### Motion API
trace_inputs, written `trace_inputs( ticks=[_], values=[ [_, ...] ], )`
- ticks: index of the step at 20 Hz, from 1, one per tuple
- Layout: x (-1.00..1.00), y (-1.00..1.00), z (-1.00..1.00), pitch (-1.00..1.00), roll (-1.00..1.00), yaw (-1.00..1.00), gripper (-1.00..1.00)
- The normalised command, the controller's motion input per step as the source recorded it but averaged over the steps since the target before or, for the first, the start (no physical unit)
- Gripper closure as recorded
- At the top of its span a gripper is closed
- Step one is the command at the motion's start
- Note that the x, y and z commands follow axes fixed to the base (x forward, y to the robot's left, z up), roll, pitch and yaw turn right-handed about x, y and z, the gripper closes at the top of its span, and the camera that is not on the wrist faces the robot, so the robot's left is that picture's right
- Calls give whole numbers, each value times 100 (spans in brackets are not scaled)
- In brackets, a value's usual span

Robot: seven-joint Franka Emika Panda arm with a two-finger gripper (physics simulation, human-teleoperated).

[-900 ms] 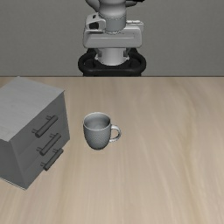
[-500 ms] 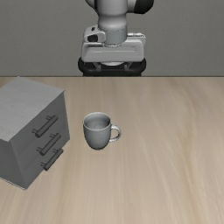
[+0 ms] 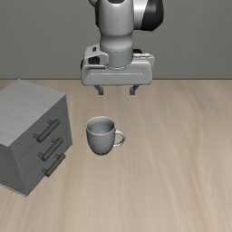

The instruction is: Pick up the porcelain mug on the table and place it on the white cabinet

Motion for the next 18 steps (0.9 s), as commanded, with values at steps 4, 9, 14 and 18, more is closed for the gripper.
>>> trace_inputs(
  ticks=[4, 9, 14, 18],
  values=[
    [0, 0, -100, 0, 0, 0, -100],
    [0, 0, -100, 0, 0, 0, -100],
    [-40, 0, -60, 0, 0, 0, -100],
    [0, 0, -75, 0, 0, 0, 100]
  ],
)
